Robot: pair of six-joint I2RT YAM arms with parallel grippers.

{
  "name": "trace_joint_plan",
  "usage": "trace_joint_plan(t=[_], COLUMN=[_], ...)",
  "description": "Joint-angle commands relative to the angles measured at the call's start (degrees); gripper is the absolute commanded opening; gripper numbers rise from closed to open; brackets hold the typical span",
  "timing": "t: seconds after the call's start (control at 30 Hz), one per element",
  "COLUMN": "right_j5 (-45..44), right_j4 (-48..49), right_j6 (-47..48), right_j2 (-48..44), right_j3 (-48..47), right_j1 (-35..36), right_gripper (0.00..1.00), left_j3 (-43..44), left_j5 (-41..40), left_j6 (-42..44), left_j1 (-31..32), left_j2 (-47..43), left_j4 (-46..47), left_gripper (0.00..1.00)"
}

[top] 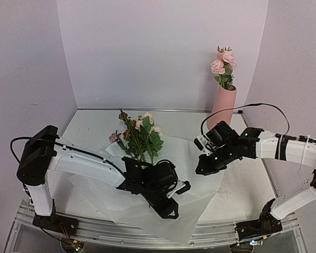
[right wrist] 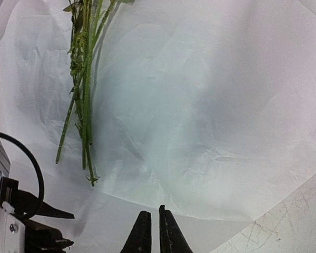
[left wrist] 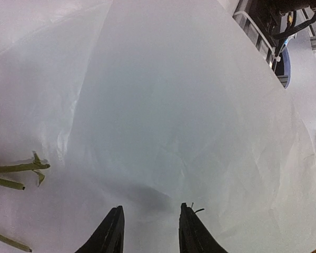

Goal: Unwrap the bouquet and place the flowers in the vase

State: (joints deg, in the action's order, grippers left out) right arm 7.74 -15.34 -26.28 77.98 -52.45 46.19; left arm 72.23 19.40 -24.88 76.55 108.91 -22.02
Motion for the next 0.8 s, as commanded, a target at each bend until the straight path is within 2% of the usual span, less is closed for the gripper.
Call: trace_joint_plan(t=[0.0,0.23,0.47,0.6,0.63,0.73,0.77], right_j5=[-2.8,-4.7,-4.8,-3.7,-3.5,-2.9,-2.7], right_j4=[-0.5,1.8,3.9,5.6,6.1,7.6,8.2], right_j6=[-1.3,-2.6,-3.1,-3.2,-3.3,-3.5,-3.6], right_j2=[0.9,1.4,1.2,2.4,2.9,4.1,4.5], right_j3=[0.6,1.9,1.8,0.7,0.5,-0.6,-1.1], right_j1=[-0.1,-0.1,-0.1,-0.1,-0.1,-0.1,-0.1], right_gripper=[0.08,0.07,0.09,0.13,0.13,0.15,0.16], left_j3=[2.1,2.2,0.2,-3.0,-3.9,-5.9,-6.0], left_j5=[-1.2,-6.6,-18.3,-22.2,-22.6,-26.8,-28.8], left_j6=[-0.3,0.9,-1.0,-5.3,-6.1,-8.6,-9.0], left_j1=[0.2,0.1,-1.0,-7.1,-8.6,-11.9,-12.5], left_j2=[3.1,6.4,-5.9,-13.0,-14.4,-17.5,-18.0], left_j4=[0.8,1.6,1.6,1.4,1.4,1.2,0.9], left_gripper=[0.37,0.37,0.41,0.45,0.48,0.69,0.71])
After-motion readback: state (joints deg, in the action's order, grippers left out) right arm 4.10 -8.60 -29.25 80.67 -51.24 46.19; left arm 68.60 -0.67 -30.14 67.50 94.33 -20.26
